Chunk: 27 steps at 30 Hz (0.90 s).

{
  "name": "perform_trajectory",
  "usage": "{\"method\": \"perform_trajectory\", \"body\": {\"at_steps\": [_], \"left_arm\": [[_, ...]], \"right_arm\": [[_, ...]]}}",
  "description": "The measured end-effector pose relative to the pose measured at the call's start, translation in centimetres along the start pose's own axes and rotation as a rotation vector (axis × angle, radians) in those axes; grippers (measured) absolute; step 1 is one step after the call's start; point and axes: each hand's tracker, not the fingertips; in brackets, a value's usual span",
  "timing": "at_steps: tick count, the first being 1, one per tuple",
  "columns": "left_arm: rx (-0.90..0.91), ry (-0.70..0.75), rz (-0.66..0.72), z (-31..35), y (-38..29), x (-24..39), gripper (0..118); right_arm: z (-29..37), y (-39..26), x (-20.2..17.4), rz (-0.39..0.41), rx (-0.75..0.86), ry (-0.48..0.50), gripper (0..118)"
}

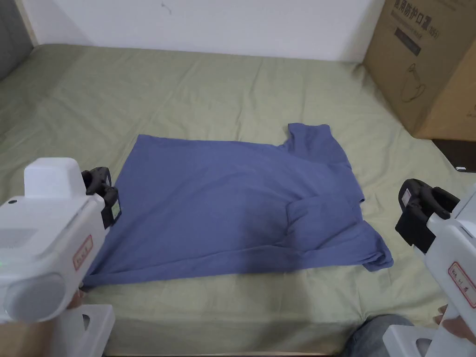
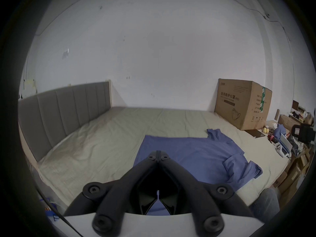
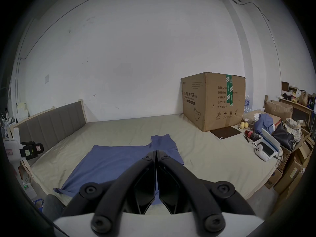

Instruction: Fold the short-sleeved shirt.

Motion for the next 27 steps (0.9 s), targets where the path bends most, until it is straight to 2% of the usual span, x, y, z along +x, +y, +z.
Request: {"method": "perform_trajectory", "body": {"at_steps": [1,2,3,5,6,7,15,17,18,19,20,21,22,23,24,27], "left_arm": [[-0.051,-0.004,0.025,-0.5,0.2,-0.7,2],[-0.091,-0.017,0.053,-1.1,0.4,-1.7,16],[-0.13,-0.026,0.07,-1.7,0.4,-2.5,39],[-0.234,0.015,0.099,-3.1,0.3,-4.5,100],[-0.286,0.032,0.093,-3.6,0.1,-5.2,114],[-0.326,0.048,0.079,-4.2,-0.3,-5.8,118],[-0.765,0.094,-0.052,-9.2,-6.8,-8.4,118],[-0.83,0.077,-0.075,-10.2,-8.7,-8.5,113],[-0.862,0.076,-0.075,-10.7,-9.5,-8.5,104],[-0.889,0.083,-0.079,-11.2,-10.3,-8.5,87],[-0.903,0.084,-0.083,-11.6,-10.8,-8.4,59],[-0.896,0.082,-0.075,-11.8,-11.2,-8.4,44],[-0.894,0.057,-0.044,-11.9,-11.5,-8.3,36],[-0.873,0.031,-0.003,-11.7,-11.5,-8.1,19],[-0.862,0.053,-0.037,-11.5,-11.4,-7.9,2],[-0.784,0.037,-0.051,-10.5,-10.5,-7.2,1]], "right_arm": [[0.0,0.0,-0.1,-0.001,-0.003,0.002,0],[-0.1,0.0,0.0,-0.008,-0.006,0.004,0],[-0.2,0.0,0.1,-0.013,-0.009,0.006,0],[-0.5,-0.1,0.0,-0.011,-0.016,-0.002,0],[-0.6,-0.2,0.0,-0.009,-0.021,-0.006,0],[-0.9,-0.4,0.1,-0.008,-0.028,-0.009,0],[-2.4,-1.7,0.3,-0.022,-0.097,-0.018,0],[-2.6,-2.0,0.3,-0.015,-0.108,-0.025,0],[-2.7,-2.0,0.3,-0.015,-0.114,-0.028,0],[-2.8,-2.1,0.4,-0.018,-0.12,-0.028,0],[-2.9,-2.1,0.5,-0.019,-0.122,-0.031,0],[-2.9,-2.1,0.5,-0.019,-0.123,-0.037,0],[-3.0,-2.1,0.6,-0.018,-0.125,-0.043,0],[-3.1,-2.1,0.7,-0.019,-0.128,-0.048,0],[-3.1,-2.1,0.8,-0.023,-0.13,-0.053,0],[-3.6,-2.3,1.3,-0.03,-0.156,-0.063,0]]}}
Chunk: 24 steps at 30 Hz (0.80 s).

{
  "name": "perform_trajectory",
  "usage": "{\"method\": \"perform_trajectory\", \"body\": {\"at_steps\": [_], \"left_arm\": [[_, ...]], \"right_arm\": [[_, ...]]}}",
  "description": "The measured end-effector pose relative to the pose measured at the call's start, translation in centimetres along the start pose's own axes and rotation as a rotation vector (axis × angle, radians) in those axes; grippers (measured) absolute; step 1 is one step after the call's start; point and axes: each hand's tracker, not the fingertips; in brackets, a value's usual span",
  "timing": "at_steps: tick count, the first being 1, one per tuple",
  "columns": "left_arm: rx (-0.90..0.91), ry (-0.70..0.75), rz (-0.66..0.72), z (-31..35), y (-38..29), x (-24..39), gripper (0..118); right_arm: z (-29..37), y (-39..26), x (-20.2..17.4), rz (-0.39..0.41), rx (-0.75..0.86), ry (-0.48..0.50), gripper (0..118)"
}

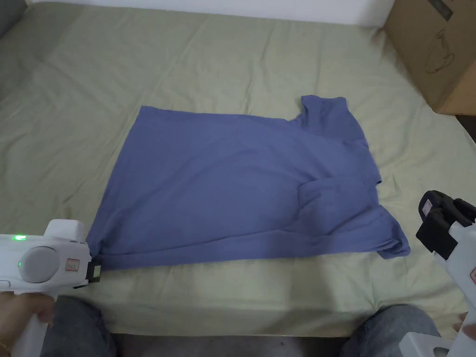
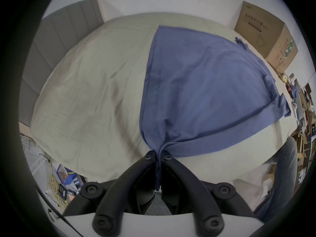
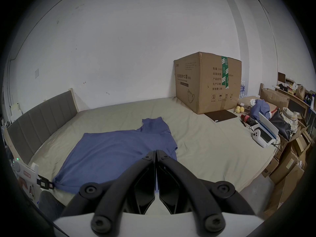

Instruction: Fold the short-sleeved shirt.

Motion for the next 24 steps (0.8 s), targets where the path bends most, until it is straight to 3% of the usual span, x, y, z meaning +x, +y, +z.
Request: {"method": "perform_trajectory", "body": {"at_steps": [7,8,11,13,16,20,22,24], "left_arm": [[0.232,-0.028,0.104,5.0,0.8,0.3,1],[0.245,-0.04,0.124,5.5,1.1,0.4,1],[0.279,-0.078,0.171,6.6,1.6,0.5,1],[0.277,-0.077,0.176,6.7,2.0,0.6,1],[0.278,-0.068,0.182,6.6,2.3,1.0,1],[0.255,-0.049,0.179,6.2,2.5,1.3,1],[0.245,-0.039,0.179,5.9,2.5,1.5,1],[0.238,-0.032,0.183,5.8,2.5,1.5,1]], "right_arm": [[-4.6,0.7,3.1,0.008,-0.217,0.0,2],[-6.2,0.9,3.8,0.0,-0.306,-0.001,19],[-10.2,0.2,5.5,0.008,-0.443,0.024,116],[-12.3,-0.6,6.1,0.03,-0.491,0.018,115],[-15.2,-2.8,6.1,0.095,-0.589,-0.072,115],[-18.1,-5.1,5.7,0.116,-0.65,-0.152,111],[-19.3,-5.7,5.9,0.109,-0.666,-0.146,90],[-20.0,-6.2,6.0,0.1,-0.684,-0.125,25]]}}
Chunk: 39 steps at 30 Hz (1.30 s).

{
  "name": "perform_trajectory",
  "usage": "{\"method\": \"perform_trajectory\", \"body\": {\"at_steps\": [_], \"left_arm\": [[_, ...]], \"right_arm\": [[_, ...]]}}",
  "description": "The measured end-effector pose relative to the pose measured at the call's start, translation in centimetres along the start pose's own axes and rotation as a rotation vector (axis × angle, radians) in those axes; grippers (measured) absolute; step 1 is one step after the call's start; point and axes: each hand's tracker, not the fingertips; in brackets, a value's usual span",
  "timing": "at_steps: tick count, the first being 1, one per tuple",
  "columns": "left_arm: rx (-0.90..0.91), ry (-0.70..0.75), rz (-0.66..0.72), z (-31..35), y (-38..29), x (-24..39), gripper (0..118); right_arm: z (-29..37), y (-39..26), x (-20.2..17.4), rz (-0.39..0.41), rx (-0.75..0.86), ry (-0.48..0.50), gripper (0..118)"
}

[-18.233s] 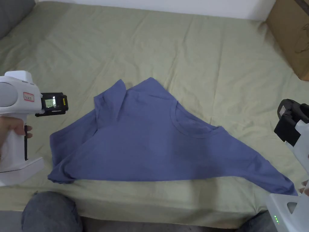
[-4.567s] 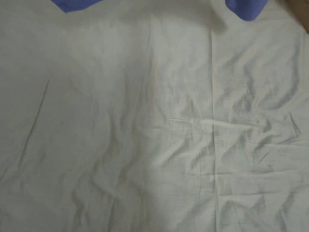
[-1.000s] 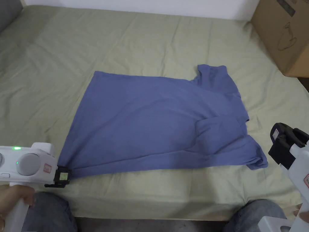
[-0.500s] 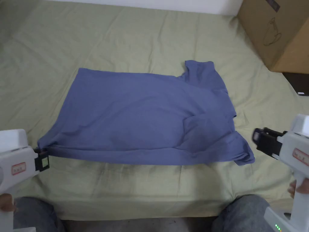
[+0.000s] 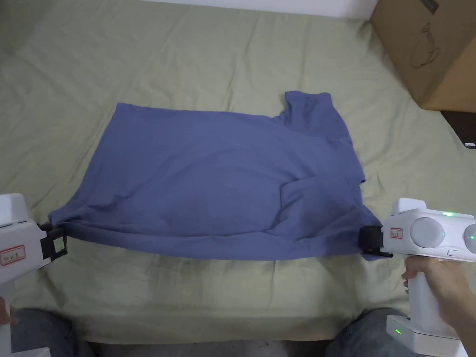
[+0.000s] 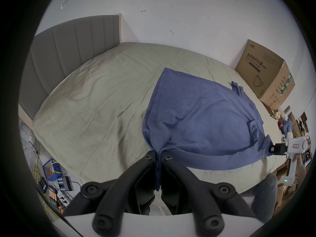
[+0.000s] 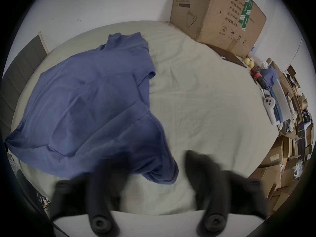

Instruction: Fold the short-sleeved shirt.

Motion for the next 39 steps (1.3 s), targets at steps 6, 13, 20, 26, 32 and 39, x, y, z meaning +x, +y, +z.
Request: {"method": "perform_trajectory", "body": {"at_steps": [6,13,20,26,32,39], "left_arm": [[-0.013,0.014,0.029,-0.3,0.1,0.0,1],[0.026,-0.02,0.132,-0.3,3.4,-0.8,1],[0.098,-0.043,0.193,-4.0,11.4,-0.1,1],[0.048,0.01,0.169,-11.8,15.5,1.5,1],[-0.047,0.056,0.202,-18.1,15.8,2.0,15],[-0.07,0.147,0.148,-20.5,14.7,1.3,86]], "right_arm": [[1.4,-0.6,1.4,-0.035,0.023,0.064,4],[6.5,1.2,3.3,-0.135,0.116,0.185,4],[5.7,6.6,2.1,-0.19,0.137,0.148,4],[2.2,9.9,0.7,-0.216,0.088,0.082,4],[-1.5,13.0,-0.5,-0.196,0.042,0.045,4],[-3.8,14.3,-0.9,-0.136,0.023,-0.025,68]]}}
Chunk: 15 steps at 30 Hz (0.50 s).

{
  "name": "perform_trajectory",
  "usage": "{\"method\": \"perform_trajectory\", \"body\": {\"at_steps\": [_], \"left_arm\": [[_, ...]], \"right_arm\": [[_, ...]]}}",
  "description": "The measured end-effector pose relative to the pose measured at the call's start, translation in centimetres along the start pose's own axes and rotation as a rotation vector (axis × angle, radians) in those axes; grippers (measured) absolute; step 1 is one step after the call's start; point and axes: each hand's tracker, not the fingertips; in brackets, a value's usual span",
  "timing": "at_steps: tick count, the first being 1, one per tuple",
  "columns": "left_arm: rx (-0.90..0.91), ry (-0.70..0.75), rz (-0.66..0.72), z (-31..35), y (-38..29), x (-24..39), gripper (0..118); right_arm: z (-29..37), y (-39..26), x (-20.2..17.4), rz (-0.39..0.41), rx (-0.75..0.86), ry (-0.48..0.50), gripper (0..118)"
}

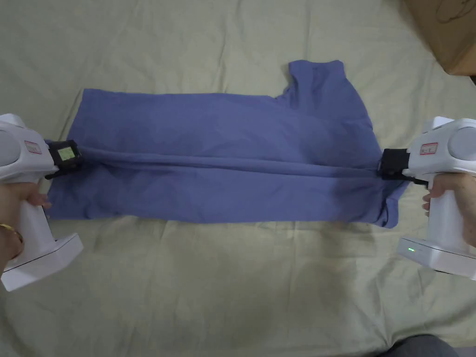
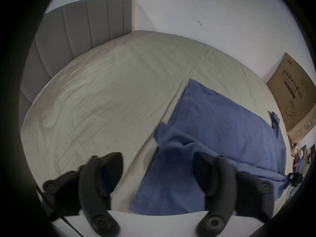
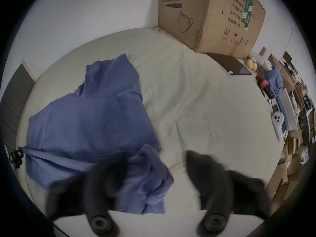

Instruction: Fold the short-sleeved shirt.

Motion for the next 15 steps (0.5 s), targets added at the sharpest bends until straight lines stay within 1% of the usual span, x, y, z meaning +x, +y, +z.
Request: {"method": "perform_trajectory", "body": {"at_steps": [1,2,3,4,6,8,10,11,14,15], "left_arm": [[0.019,-0.01,-0.008,1.0,0.1,-0.3,94],[0.066,-0.023,-0.02,2.0,0.3,-0.3,99],[0.109,-0.031,-0.033,3.0,0.4,-0.4,101],[0.168,-0.039,-0.062,4.6,0.4,-0.3,101],[0.275,-0.041,-0.122,8.0,0.2,-0.3,101],[0.403,-0.043,-0.173,11.9,-1.0,-0.1,102],[0.506,-0.049,-0.202,15.5,-2.5,-0.3,109],[0.551,-0.047,-0.213,17.2,-3.6,-0.3,114],[0.667,-0.052,-0.258,21.0,-6.8,-1.0,116],[0.689,-0.029,-0.274,22.0,-7.8,-1.0,115]], "right_arm": [[0.4,0.1,0.1,0.001,0.012,-0.003,91],[1.1,0.2,0.3,0.002,0.031,-0.014,105],[2.2,0.2,0.5,0.0,0.077,-0.014,106],[3.6,0.2,0.7,-0.002,0.126,0.008,106],[6.6,0.0,0.9,0.02,0.216,0.045,106],[10.5,-1.2,1.1,0.047,0.355,0.073,106],[14.6,-2.9,1.0,0.08,0.489,0.109,106],[16.5,-4.1,1.0,0.1,0.551,0.124,106],[21.1,-7.7,0.7,0.137,0.697,0.16,111],[22.0,-8.9,0.7,0.143,0.725,0.164,111]]}}
